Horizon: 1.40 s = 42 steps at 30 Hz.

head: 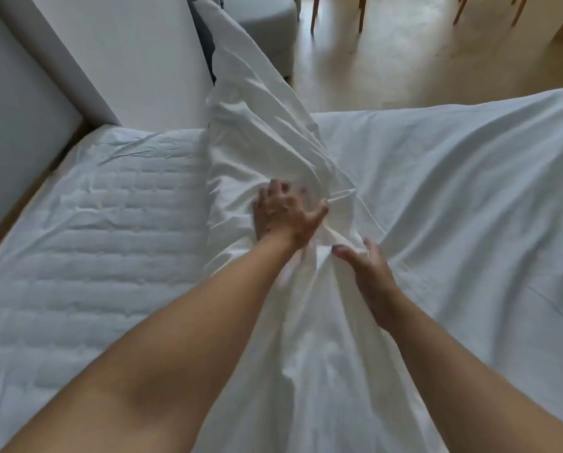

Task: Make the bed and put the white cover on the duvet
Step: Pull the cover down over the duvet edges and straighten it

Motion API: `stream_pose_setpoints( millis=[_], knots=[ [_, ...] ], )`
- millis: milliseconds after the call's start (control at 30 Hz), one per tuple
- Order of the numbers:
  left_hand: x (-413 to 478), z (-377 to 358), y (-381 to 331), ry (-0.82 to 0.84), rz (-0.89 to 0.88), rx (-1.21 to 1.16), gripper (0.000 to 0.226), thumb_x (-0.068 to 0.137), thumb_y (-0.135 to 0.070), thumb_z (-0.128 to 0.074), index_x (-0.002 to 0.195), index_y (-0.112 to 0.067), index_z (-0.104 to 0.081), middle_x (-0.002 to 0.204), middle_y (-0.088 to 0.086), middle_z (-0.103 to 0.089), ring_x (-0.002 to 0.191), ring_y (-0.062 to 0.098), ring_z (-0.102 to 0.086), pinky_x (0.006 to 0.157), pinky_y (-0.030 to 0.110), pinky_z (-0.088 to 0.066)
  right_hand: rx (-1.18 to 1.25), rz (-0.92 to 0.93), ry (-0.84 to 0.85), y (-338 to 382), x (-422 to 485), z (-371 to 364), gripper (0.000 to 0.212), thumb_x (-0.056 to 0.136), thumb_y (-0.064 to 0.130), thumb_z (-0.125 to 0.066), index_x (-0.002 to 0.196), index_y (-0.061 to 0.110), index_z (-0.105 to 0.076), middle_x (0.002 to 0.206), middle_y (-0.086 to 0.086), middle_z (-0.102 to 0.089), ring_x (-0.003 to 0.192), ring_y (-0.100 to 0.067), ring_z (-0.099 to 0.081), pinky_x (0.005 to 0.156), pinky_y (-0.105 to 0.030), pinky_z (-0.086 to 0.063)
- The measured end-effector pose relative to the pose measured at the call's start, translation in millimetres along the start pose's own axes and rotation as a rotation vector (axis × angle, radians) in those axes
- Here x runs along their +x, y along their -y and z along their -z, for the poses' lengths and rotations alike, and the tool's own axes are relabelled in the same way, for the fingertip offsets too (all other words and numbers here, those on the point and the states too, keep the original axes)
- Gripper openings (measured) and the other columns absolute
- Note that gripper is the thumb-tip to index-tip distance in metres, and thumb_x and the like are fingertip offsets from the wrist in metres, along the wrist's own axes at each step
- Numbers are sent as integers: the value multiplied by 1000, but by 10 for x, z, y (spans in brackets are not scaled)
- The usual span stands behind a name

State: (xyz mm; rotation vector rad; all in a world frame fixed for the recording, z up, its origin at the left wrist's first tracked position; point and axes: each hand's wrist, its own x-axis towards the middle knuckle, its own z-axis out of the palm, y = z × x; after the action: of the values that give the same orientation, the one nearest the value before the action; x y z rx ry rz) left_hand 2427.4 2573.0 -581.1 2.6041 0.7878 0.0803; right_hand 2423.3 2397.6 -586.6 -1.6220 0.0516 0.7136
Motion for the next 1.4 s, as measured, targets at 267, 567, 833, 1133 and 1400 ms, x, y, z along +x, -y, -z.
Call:
stream_pose_setpoints(
  millis=[267,567,833,1133,1400],
  knots=[
    [8,-1392,1032,-239,-181,321,73,91,-46,-53,153,-32,-17,161,14,-27,145,44,-31,113,71,-13,-576,-154,-292,231,1575,-960,134,50,90,-69,149,8,-32,147,-17,-47,135,-39,-47,113,-48,-37],
    [224,-1782,1280,-518,-225,473,72,100,-38,-44,162,-15,-16,155,3,-47,142,29,-46,110,62,-32,-603,9,-170,368,2349,-1177,73,85,69,-62,126,9,-63,127,-14,-66,120,-35,-61,102,-42,-48],
    [535,-350,800,-520,-145,32,48,79,-53,-61,118,-25,-62,119,5,-63,104,33,-58,88,46,-41,-467,45,-452,723,2012,-532,46,97,45,-57,118,6,-69,124,-19,-67,116,-37,-61,87,-37,-46],
    [1213,-396,1552,20,457,-507,69,70,-54,-87,124,-16,-67,126,8,-71,110,25,-68,89,32,-55,-462,-125,-291,188,2610,-466,36,107,9,-36,135,-3,-55,141,-19,-56,136,-32,-47,104,-32,-35],
    [1244,-212,1675,205,524,-937,55,57,-40,-96,102,-20,-72,103,-4,-74,99,18,-70,96,32,-52,-610,-206,-278,268,2445,-315,36,106,5,-37,133,-16,-51,139,-29,-54,130,-39,-50,68,-18,-26]
  ],
)
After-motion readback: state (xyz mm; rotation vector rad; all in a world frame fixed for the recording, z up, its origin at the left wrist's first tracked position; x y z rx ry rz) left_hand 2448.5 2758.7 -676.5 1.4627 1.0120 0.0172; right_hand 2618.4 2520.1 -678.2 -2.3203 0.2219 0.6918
